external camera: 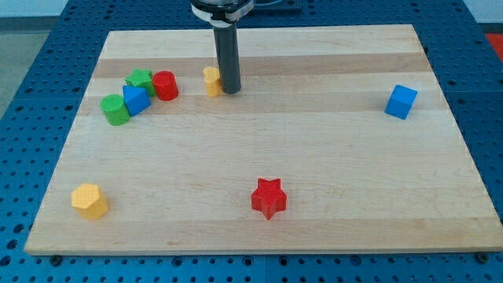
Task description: Nudge blue triangle a bit left
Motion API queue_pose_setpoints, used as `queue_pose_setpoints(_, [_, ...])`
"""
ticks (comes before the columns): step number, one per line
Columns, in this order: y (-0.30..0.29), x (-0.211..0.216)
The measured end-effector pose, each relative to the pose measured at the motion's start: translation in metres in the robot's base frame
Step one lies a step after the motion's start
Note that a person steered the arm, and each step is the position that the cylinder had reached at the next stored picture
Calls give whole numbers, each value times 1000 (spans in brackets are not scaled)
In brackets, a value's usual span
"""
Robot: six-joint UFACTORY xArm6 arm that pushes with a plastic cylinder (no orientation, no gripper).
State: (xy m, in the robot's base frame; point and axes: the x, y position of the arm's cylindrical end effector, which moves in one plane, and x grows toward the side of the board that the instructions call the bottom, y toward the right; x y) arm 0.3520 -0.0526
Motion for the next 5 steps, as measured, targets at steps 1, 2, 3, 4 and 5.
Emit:
queue_pose_setpoints(1, [0, -1])
queue_pose_setpoints(2, [-5, -3])
queue_pose_setpoints(3, [-20, -6])
queue_pose_setpoints(4, [-42, -6])
queue_pose_setpoints(5, [-59, -6])
